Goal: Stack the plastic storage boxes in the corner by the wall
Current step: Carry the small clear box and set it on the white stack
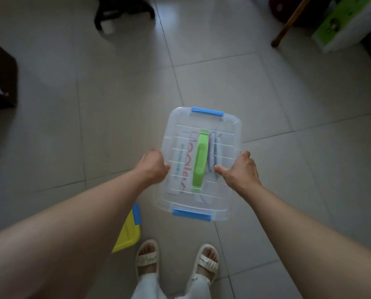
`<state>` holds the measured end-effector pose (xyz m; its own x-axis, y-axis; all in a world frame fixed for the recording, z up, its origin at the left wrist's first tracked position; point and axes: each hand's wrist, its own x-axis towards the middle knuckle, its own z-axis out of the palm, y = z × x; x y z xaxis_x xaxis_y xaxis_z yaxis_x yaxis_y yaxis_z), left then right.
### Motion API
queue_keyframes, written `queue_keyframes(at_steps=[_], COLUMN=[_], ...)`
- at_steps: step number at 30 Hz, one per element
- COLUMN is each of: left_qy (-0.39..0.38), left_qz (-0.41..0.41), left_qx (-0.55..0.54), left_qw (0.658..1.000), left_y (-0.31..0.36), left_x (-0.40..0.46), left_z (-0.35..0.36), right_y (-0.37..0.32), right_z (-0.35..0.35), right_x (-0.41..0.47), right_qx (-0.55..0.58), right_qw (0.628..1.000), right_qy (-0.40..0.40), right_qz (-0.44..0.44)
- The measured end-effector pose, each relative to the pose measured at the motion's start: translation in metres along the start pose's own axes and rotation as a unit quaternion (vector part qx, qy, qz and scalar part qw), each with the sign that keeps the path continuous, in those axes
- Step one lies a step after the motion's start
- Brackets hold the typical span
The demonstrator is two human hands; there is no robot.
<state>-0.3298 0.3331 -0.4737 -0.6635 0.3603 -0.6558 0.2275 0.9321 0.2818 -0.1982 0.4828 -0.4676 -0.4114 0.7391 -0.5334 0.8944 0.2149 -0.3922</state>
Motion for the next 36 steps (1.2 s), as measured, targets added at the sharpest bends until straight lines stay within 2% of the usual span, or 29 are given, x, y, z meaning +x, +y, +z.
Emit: queue_keyframes(at_steps=[10,18,27,36], left_qy=[0.010,0.028,-0.034,-0.073], left_qz=[0.099,0.214,0.352,0.442], left_qx=[-0.031,0.004,0.052,0.105], left_qw=[0.995,0.976,0.934,0.888], left_y=[0.106,0.185,0.319,0.475], left_x=[-0.129,-0.212,-0.320,-0.432], left_z=[-0.111,-0.159,-0.156,-0.072], right_y=[-0.018,0.004,0.094,0.251], right_z=[-0.177,-0.287,-0.404,-0.514], right_x=[-0.097,-0.174,-0.264,-0.326], right_qx=[0.033,0.092,0.170,0.225], right_qw=[0.996,0.984,0.950,0.905], right_qy=[0.083,0.147,0.236,0.307], right_qz=[-0.007,0.048,0.110,0.187])
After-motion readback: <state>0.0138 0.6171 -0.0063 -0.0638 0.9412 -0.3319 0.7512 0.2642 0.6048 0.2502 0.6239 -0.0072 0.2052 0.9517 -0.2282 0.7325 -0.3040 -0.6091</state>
